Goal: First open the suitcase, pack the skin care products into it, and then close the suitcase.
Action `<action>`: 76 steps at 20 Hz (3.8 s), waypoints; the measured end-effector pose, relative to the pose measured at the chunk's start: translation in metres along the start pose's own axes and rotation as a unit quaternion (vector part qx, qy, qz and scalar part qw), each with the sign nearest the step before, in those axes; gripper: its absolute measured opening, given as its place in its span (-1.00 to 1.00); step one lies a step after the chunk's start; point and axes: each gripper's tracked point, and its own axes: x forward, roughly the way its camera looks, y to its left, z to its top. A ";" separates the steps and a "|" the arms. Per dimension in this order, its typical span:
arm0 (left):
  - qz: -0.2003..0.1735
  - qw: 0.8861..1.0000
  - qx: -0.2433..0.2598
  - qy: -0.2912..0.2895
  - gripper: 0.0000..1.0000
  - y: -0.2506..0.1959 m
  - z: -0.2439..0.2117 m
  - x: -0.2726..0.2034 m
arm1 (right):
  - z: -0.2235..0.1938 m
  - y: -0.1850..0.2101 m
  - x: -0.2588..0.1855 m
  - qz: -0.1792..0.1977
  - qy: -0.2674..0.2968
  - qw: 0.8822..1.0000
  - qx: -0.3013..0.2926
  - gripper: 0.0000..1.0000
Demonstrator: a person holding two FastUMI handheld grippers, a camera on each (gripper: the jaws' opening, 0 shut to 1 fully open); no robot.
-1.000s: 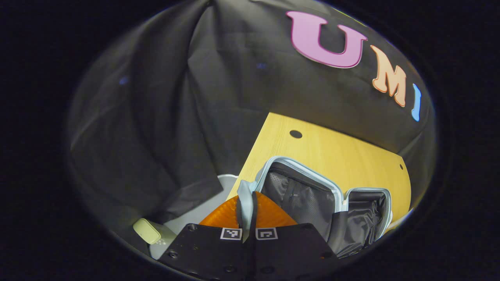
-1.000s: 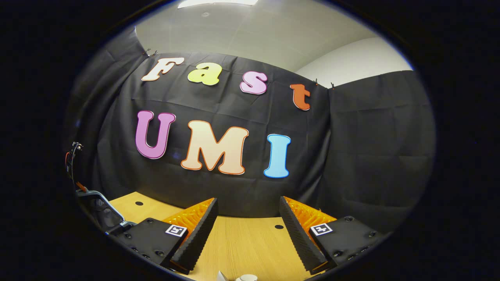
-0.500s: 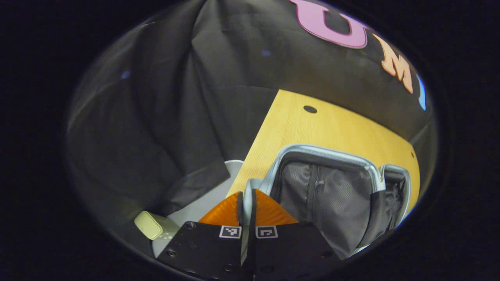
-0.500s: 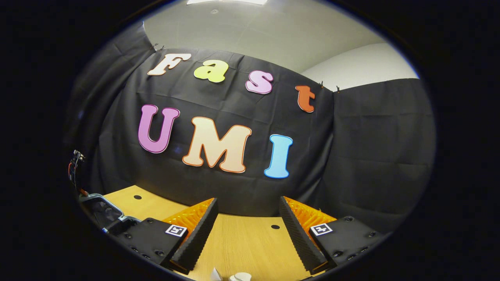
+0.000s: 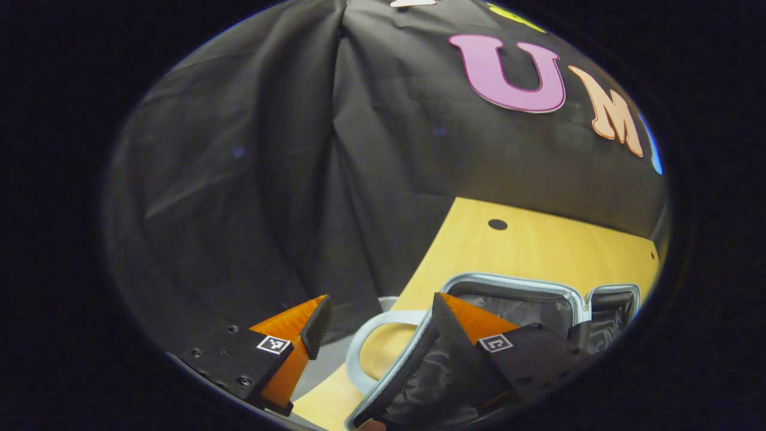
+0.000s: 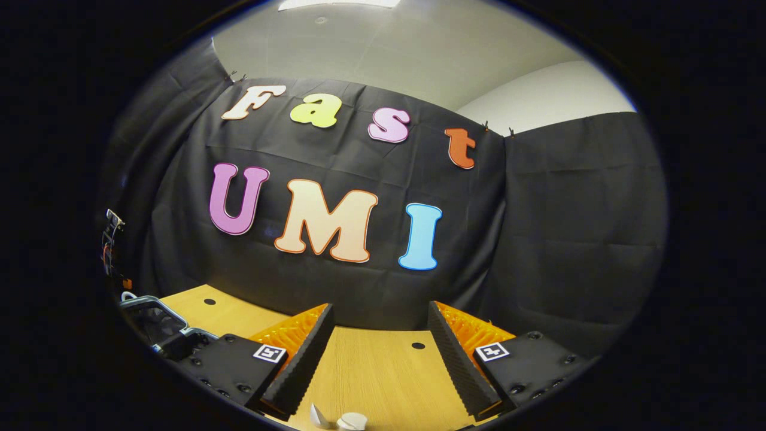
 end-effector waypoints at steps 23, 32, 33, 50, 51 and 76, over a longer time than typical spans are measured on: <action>-0.246 0.958 0.026 -0.147 0.94 -0.373 0.070 -0.288 | -0.046 -0.128 0.013 0.067 -0.003 0.994 0.092 0.96; -0.307 0.949 0.017 -0.075 0.94 -0.460 -0.001 -0.327 | -0.060 -0.157 0.008 0.076 0.004 0.994 0.076 0.96; -0.307 0.949 0.017 -0.067 0.94 -0.464 -0.009 -0.329 | -0.061 -0.159 0.009 0.078 0.006 0.994 0.074 0.96; -0.311 0.950 0.020 0.021 0.93 -0.496 -0.095 -0.334 | -0.095 -0.157 0.008 0.101 0.037 0.993 0.057 0.96; -0.312 0.950 0.026 0.020 0.92 -0.497 -0.095 -0.336 | -0.093 -0.155 0.007 0.103 0.035 0.992 0.055 0.96; -0.348 0.932 0.063 0.075 -0.56 -0.506 -0.155 -0.306 | -0.135 -0.064 -0.012 0.164 0.083 0.982 0.041 0.97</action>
